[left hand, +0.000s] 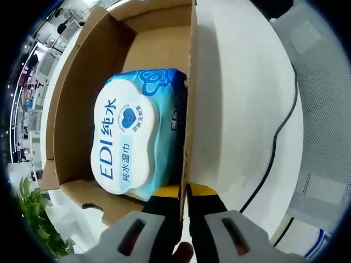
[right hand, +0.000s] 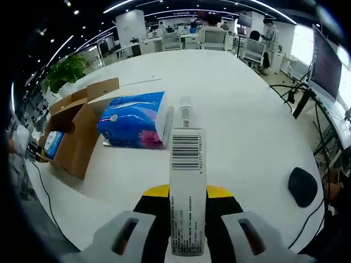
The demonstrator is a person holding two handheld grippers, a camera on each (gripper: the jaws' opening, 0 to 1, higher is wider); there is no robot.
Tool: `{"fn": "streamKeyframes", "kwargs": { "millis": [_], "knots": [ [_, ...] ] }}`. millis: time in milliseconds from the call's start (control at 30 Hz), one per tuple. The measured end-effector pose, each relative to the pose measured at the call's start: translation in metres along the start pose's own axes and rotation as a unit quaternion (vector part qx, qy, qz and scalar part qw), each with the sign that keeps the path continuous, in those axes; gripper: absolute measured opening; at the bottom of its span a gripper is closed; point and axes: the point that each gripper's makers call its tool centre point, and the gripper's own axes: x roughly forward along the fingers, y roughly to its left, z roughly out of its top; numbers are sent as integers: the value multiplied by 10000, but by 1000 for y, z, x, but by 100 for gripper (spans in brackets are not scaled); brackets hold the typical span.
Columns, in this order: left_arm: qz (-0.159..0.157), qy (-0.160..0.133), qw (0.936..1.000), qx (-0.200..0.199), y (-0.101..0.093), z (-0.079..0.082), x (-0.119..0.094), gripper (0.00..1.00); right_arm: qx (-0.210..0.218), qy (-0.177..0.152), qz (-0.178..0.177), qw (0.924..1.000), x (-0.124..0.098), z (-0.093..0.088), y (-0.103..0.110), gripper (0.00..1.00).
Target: Operate the shoe box by opening the lid, removing the specified soft item, and placing it in the target area until the item is outside and the box remains undamaged.
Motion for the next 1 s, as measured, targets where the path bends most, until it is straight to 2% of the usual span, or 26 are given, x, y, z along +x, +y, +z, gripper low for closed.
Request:
{"fn": "streamKeyframes", "kwargs": {
  "millis": [433,1000],
  "knots": [
    [1,1,10000,-7,0,0,0,2,-91,318,-19,9995,12,-9,-2,18],
    [-40,9,10000,23,-2,0,-1,2,-78,389,-3,9992,21,-7,-1,18]
  ]
}}
